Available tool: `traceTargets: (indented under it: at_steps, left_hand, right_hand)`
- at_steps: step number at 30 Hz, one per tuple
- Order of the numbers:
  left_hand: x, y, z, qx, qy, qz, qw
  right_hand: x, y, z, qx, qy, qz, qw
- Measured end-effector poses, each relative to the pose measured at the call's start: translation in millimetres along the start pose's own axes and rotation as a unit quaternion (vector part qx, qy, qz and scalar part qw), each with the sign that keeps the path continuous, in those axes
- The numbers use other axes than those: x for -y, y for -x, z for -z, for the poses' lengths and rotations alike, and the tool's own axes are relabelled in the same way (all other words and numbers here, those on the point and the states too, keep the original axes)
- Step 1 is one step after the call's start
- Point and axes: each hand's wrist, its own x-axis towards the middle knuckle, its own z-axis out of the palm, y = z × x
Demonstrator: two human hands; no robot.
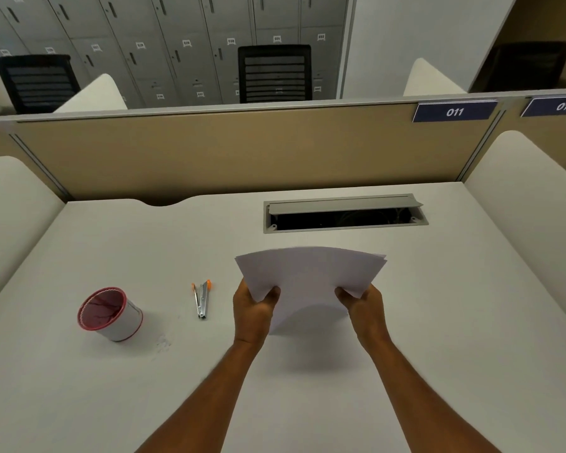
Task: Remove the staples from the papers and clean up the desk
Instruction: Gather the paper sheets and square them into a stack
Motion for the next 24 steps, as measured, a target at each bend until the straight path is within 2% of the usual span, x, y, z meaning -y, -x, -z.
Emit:
traceTargets:
  at_steps: [6,24]
  left_hand:
    - [-6.7,-3.5,-1.6,-0.012,0.01,0.011,1.0]
    - [-2.6,-2.1,-4.1,-0.016,0.048,0.005,0.999]
  right_hand:
    - [9.4,-3.4,-0.8,-0.003,0.012,0.042,0.999]
    - [7.9,-8.9,-4.4,-0.013,0.001,0.048,0.999]
